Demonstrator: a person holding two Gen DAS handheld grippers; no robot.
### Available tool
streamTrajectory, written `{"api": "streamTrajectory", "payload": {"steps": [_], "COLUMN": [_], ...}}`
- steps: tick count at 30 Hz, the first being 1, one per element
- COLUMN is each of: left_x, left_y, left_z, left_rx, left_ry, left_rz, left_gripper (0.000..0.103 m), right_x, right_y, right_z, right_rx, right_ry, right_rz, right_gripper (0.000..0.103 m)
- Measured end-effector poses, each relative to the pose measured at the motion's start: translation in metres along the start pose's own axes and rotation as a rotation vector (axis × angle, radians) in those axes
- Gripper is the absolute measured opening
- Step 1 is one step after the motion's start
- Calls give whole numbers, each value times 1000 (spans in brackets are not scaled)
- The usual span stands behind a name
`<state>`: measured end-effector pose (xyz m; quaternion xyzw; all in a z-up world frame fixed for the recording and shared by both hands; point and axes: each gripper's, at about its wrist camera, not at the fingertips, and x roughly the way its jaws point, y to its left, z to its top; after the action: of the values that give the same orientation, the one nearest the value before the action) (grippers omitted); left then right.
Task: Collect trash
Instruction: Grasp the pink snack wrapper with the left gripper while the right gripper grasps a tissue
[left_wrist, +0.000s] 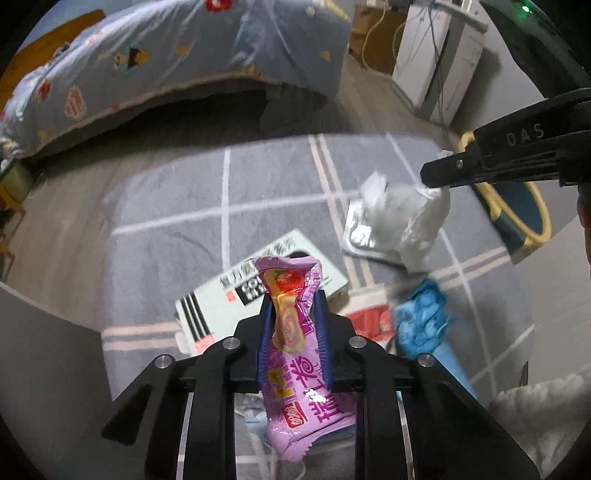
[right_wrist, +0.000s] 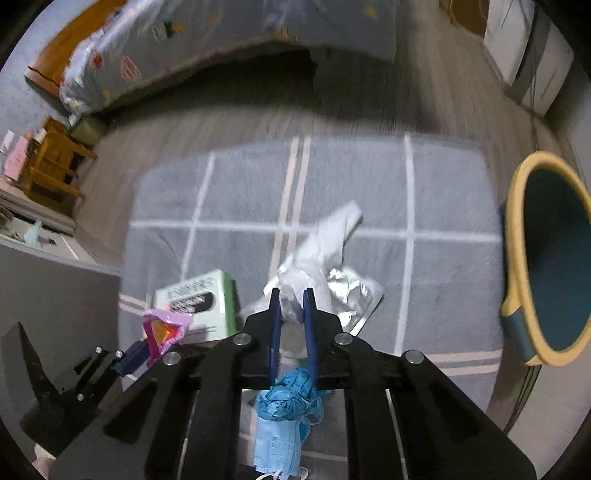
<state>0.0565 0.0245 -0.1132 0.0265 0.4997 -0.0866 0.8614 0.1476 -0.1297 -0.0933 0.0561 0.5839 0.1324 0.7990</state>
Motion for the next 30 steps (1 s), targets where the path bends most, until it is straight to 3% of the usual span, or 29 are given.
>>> {"api": "streamTrajectory", "payload": {"steps": [8,15,23,30], "left_x": [-41,-61,-60,-49], "left_y": [14,10,-3,-22], "left_z": [23,40,54,64], "left_rx": [-43,-3,11,30], "left_ry": [-155,-242,-271,-262], "left_rz": [13,71,71,67], "left_gripper": [23,23,23,23], "right_x": [-58,-101,-130,-120], "right_y": [-20,-48,-95,-141], "right_z": [7,14,18,21], "right_rx": [46,75,120,164], "right_ry": [-173,-271,-354,-341], "right_rz": [19,11,-46,-105], "right_gripper": [11,11,11,11]}}
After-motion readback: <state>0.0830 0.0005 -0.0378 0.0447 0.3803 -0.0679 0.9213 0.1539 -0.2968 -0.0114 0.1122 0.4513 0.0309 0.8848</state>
